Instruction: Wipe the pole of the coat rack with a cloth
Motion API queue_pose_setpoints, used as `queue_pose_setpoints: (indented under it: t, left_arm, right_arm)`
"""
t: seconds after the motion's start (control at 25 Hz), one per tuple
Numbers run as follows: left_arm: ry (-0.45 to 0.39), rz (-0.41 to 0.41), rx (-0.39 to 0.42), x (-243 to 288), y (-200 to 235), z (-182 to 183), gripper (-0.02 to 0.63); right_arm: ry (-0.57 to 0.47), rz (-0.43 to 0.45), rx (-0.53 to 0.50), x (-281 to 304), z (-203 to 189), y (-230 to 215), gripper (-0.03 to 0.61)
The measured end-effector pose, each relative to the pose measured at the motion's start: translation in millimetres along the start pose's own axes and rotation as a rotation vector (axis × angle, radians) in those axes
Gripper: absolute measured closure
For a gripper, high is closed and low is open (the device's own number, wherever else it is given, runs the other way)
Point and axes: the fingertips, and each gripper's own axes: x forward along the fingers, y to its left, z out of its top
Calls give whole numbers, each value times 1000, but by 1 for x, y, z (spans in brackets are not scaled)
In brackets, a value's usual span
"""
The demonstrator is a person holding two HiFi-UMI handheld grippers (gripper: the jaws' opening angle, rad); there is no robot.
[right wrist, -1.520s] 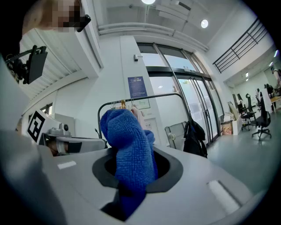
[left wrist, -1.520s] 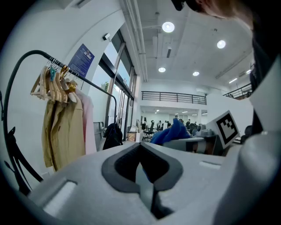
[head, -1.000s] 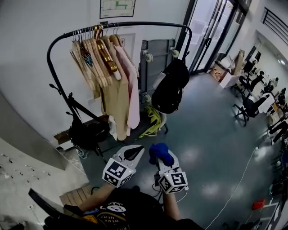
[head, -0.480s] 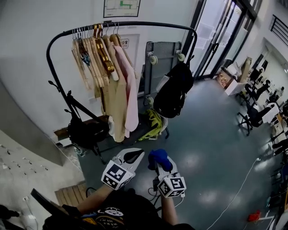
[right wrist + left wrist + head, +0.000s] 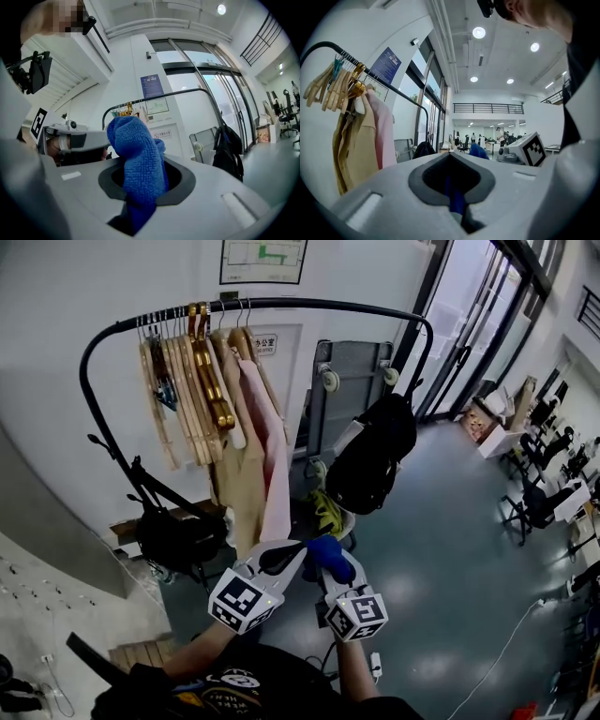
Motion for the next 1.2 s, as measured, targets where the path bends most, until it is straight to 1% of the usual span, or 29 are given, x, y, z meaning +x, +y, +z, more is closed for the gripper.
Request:
queue_pose_setpoints:
  t: [0.08, 0.16, 0.24, 0.32, 0.4, 0.48, 0.56, 0.64, 0.72, 0.88, 0.96, 1.04, 1.12, 1.2]
  left_arm:
    - [-44, 5, -3, 19, 29, 22, 615]
    - [-87, -8, -1, 42, 54, 47, 615]
    - [-115, -47, 41, 69, 68, 70, 615]
    - [-122, -65, 111, 94, 79, 88, 615]
    - [-121, -48, 150, 116, 98, 99, 615]
    - [-124, -19, 144, 132, 118, 106, 615]
    - [-133, 21, 127, 140, 132, 109, 615]
    - [-150, 65, 122, 141, 140, 113, 621]
    - [-148, 107, 130, 144, 144, 112, 620]
    - [-152, 209, 124, 147, 157, 109, 620]
    - [-161, 262, 132, 149, 164, 108, 620]
    - [-153, 296, 145, 154, 169, 107, 620]
    - [-142, 310, 145, 159, 170, 105, 620]
    - [-137, 315, 139, 164, 169, 104, 620]
  right_arm:
    - [-16, 24, -39, 39, 19, -9, 492]
    - [-49, 32, -79, 79, 43, -23, 492]
    - [-95, 8, -91, 114, 70, -46, 492]
    - [-145, -24, -99, 142, 98, -69, 492]
    - [-184, -41, -121, 170, 125, -89, 492]
    - [-207, -32, -146, 198, 151, -104, 492]
    - [-224, 5, -168, 227, 178, -110, 492]
    - [-251, 60, -196, 256, 210, -108, 492]
    - [-284, 126, -224, 282, 247, -99, 492]
    - [-332, 256, -313, 330, 306, -60, 492]
    - [-335, 301, -327, 352, 323, -42, 492]
    - [-335, 327, -319, 369, 332, -31, 492]
    - [-334, 341, -304, 378, 335, -29, 492]
    - [-336, 343, -290, 379, 336, -36, 491]
